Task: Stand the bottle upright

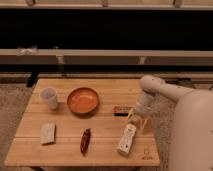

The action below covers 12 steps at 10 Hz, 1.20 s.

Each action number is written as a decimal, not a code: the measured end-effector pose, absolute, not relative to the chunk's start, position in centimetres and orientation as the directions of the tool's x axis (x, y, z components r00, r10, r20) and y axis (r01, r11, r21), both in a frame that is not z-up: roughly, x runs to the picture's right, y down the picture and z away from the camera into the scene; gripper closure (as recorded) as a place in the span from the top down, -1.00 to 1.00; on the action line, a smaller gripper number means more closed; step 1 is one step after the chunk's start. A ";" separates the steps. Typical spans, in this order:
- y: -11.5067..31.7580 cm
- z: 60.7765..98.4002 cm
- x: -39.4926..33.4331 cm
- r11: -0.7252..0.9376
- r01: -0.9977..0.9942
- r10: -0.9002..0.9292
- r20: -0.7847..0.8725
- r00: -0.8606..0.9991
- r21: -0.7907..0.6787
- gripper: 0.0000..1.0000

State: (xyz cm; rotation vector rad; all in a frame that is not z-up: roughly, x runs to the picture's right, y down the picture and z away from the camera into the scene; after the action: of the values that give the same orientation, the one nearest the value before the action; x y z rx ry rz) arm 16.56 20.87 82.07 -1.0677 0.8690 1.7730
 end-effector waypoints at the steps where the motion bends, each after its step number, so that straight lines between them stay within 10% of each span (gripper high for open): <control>1: 21.1 82.5 16.5 -0.377 -0.918 0.307 -0.919 -0.245 0.119 0.30; 12: 21.8 83.9 16.0 -0.338 -0.934 0.181 -0.966 -0.187 0.117 0.29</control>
State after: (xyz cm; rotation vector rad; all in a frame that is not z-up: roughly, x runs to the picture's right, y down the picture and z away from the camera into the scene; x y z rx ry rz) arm 16.01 21.84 83.86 -1.2012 0.9841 1.6606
